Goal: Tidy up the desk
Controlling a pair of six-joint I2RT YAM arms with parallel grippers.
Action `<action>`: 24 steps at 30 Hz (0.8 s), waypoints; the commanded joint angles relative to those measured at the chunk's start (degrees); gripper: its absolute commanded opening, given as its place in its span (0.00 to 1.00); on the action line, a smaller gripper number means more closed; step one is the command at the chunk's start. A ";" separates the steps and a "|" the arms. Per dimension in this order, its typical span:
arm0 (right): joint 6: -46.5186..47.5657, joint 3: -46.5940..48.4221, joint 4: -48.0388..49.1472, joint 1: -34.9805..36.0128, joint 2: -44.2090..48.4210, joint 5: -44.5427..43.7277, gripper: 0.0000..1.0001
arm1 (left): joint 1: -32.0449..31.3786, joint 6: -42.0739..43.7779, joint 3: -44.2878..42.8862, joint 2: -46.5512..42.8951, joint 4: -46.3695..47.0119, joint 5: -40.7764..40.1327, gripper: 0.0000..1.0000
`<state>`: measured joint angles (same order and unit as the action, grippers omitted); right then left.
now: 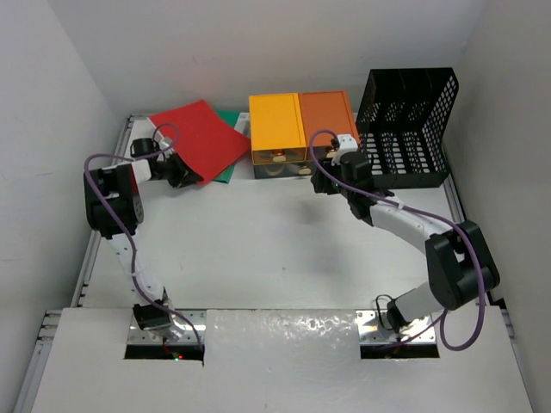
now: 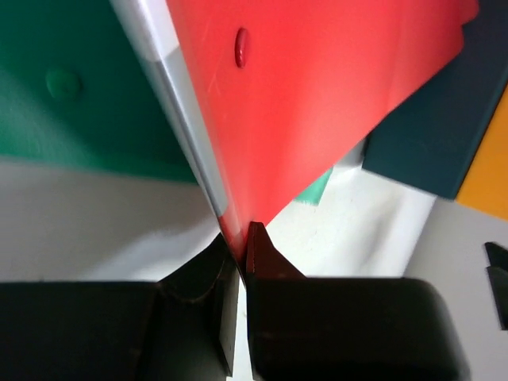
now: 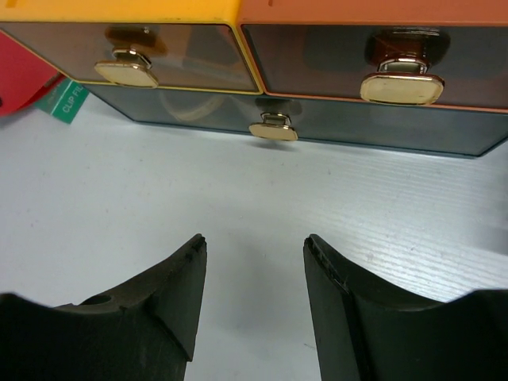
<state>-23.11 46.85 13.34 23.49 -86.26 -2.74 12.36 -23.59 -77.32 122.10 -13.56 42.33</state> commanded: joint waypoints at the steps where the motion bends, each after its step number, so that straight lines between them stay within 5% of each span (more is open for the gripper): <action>1: 3.07 2.54 -1.03 1.03 3.11 -1.03 0.51 | -0.58 7.41 1.82 -8.43 -2.95 -1.89 0.00; 16: 13.44 9.57 -11.41 8.41 2.41 12.75 0.52 | -0.58 34.64 8.31 -30.07 -21.41 -12.78 0.00; 24: 10.11 8.00 -5.88 8.42 3.55 25.15 0.50 | -0.58 43.36 12.90 -45.96 -27.65 -16.67 0.00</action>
<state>-12.08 53.74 3.05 32.05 -84.79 16.88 11.97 13.10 -62.72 83.92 -40.69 27.00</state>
